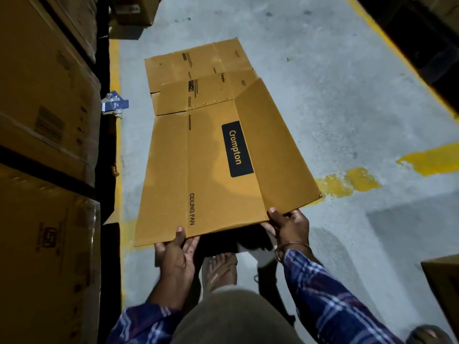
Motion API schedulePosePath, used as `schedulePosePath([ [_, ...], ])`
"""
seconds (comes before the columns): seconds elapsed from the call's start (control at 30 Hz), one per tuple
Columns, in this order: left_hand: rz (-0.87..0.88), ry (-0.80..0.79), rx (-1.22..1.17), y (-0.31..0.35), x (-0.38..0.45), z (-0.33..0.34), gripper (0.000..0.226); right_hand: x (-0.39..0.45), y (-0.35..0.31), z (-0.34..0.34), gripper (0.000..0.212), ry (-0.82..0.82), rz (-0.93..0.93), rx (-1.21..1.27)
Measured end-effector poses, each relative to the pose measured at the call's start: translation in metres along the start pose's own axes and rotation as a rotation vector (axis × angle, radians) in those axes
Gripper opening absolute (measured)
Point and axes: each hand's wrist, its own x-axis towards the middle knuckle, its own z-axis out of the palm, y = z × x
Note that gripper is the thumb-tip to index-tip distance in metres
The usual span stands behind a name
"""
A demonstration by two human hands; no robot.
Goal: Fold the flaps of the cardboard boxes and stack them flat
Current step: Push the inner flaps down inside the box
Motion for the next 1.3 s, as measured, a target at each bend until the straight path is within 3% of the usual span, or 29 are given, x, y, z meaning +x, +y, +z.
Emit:
schedulePosePath([
  [0.17,0.071,-0.045,-0.055,0.010,-0.002,0.000,0.047,-0.020,-0.017,0.015,0.014,-0.055,-0.143,-0.005],
  [0.37,0.089,-0.047,-0.139,0.024,0.015,0.036,0.048,0.008,-0.046,0.053,0.011,-0.145,-0.145,0.003],
  [0.53,-0.069,-0.045,0.017,0.026,0.076,0.092,0.037,0.056,-0.062,0.089,0.059,-0.151,-0.017,0.143],
  [0.57,-0.115,-0.050,0.055,0.027,0.091,0.104,0.038,0.062,-0.064,0.092,0.061,-0.168,0.018,0.124],
  [0.63,-0.165,-0.060,0.143,0.029,0.115,0.124,0.043,0.068,-0.066,0.092,0.048,-0.228,0.068,-0.056],
  [0.7,-0.190,-0.061,0.219,0.030,0.135,0.137,0.043,0.070,-0.063,0.080,0.049,-0.281,0.101,-0.212],
  [0.9,-0.231,-0.170,0.196,0.003,0.165,0.142,0.053,0.072,-0.059,0.021,0.034,-0.352,0.124,-0.419],
  [1.03,-0.208,-0.374,0.392,-0.013,0.166,0.144,0.055,0.079,-0.049,-0.004,0.029,-0.327,0.157,-0.487],
  [1.2,-0.267,-0.512,0.727,-0.020,0.130,0.140,0.013,0.079,-0.044,-0.009,0.026,-0.266,0.158,-0.435],
  [1.3,-0.199,-0.601,0.998,-0.014,0.108,0.135,0.013,0.070,-0.050,-0.008,0.024,-0.231,0.134,-0.406],
])
